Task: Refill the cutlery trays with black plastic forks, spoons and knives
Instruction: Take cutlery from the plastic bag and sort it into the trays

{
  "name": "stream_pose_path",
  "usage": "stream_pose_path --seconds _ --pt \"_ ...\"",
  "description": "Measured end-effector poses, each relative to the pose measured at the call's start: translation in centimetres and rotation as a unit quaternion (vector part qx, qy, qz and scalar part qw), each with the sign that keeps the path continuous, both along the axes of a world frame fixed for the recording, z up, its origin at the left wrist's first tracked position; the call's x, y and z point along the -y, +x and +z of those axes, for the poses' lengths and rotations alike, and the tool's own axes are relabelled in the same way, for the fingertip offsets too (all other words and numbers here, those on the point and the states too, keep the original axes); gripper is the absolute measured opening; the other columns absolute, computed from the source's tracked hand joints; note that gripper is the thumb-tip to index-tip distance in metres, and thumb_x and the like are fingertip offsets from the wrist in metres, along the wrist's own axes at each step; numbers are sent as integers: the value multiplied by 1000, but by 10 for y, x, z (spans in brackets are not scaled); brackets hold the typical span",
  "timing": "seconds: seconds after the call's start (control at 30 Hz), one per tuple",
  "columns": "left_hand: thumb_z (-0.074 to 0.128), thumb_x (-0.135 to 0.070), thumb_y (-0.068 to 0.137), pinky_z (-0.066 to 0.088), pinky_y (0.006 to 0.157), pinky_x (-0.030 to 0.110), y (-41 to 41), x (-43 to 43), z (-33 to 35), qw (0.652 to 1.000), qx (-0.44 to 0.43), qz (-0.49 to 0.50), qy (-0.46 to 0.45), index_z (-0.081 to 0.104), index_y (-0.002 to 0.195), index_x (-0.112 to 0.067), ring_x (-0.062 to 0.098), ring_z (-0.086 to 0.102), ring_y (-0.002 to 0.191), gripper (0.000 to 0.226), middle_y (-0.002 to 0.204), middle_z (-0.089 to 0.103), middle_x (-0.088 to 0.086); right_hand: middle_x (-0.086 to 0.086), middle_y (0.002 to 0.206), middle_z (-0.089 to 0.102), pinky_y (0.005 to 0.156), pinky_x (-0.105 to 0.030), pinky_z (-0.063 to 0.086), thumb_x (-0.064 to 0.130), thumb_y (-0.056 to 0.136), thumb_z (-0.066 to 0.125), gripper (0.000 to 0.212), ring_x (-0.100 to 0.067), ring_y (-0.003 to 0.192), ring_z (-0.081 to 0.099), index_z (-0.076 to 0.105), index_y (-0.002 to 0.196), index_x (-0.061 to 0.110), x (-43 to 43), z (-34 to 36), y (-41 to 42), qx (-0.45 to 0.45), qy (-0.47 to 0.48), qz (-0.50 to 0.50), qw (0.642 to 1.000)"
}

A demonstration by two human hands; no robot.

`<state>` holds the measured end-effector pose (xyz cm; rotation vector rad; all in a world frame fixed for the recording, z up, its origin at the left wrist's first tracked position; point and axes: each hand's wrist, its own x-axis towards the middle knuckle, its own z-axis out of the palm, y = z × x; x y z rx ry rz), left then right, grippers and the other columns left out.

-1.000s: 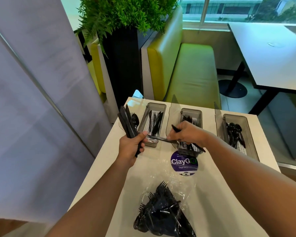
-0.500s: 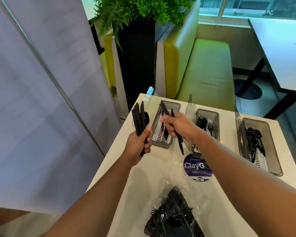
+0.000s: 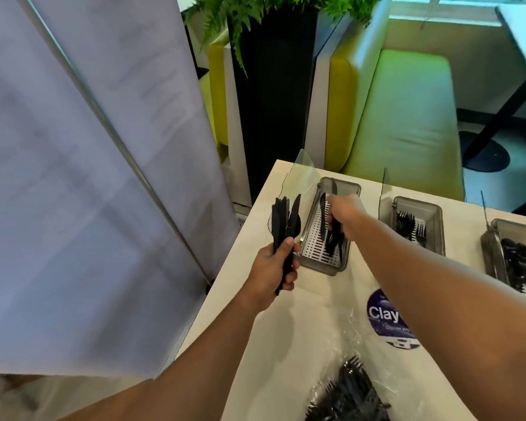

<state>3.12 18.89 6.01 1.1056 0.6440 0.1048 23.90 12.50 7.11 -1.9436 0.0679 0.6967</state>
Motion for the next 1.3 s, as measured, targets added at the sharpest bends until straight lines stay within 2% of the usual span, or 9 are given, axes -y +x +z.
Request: stream_pose_path --seconds 0.1,0.27,0.4,0.5,0.6,0.8,0.93,1.1,1.3 --pt "49 -34 106 30 45 24 1 -4 -5 1000 -1 -2 8 60 104 -9 13 40 48 28 67 54 -1 -12 107 68 97 -46 52 40 98 57 40 -28 101 63 61 118 5 -4 -1 -4 69 -38 28 997" --pt "54 -34 103 30 44 23 3 -3 -6 1000 -4 -4 26 58 103 -10 13 39 48 24 67 54 -2 -5 96 72 77 -39 55 49 101 54 42 -20 84 68 71 104 11 -3 14 -33 33 141 131 981" --pt "57 -34 102 31 44 23 4 1 0 999 4 -7 40 58 103 -11 12 38 48 22 66 51 -1 -8 98 79 78 -41 58 42 96 65 36 -24 87 75 74 107 8 -2 17 -53 30 150 229 961" --pt "59 -35 101 32 44 25 7 5 4 998 1 -15 61 58 101 -14 12 38 48 21 66 49 -1 -11 100 78 72 -38 61 22 94 71 24 -28 93 76 72 112 6 1 21 -65 15 184 202 962" --pt "59 -34 101 33 43 25 10 11 8 997 -12 -15 80 55 99 -13 13 39 47 21 65 49 0 -10 98 79 80 -40 62 11 90 74 21 -26 91 77 72 111 6 1 22 -75 14 208 148 967" --pt "60 -34 100 32 42 24 12 25 16 994 -29 -16 101 55 94 -14 13 37 47 22 64 50 -1 -17 112 73 92 -52 58 8 100 57 13 -37 105 70 63 110 12 1 25 -90 -57 249 55 965" --pt "43 -55 103 32 44 24 11 29 18 997 10 16 80 56 93 -12 13 41 46 46 63 53 1 -17 113 74 92 -51 58 9 103 52 20 -36 106 71 64 119 9 7 29 -92 -74 286 32 955" --pt "41 -48 106 34 44 24 10 30 14 994 29 32 102 57 104 -5 15 44 46 46 68 57 5 -16 107 76 85 -47 61 12 105 49 22 -33 97 74 65 120 7 18 35 -92 -73 298 31 951" --pt "46 -35 107 32 44 24 12 31 12 992 27 24 120 57 103 -7 17 47 47 30 73 62 6 -15 95 75 39 -29 47 16 108 45 19 -34 75 71 64 111 12 25 42 -94 -88 290 15 953"
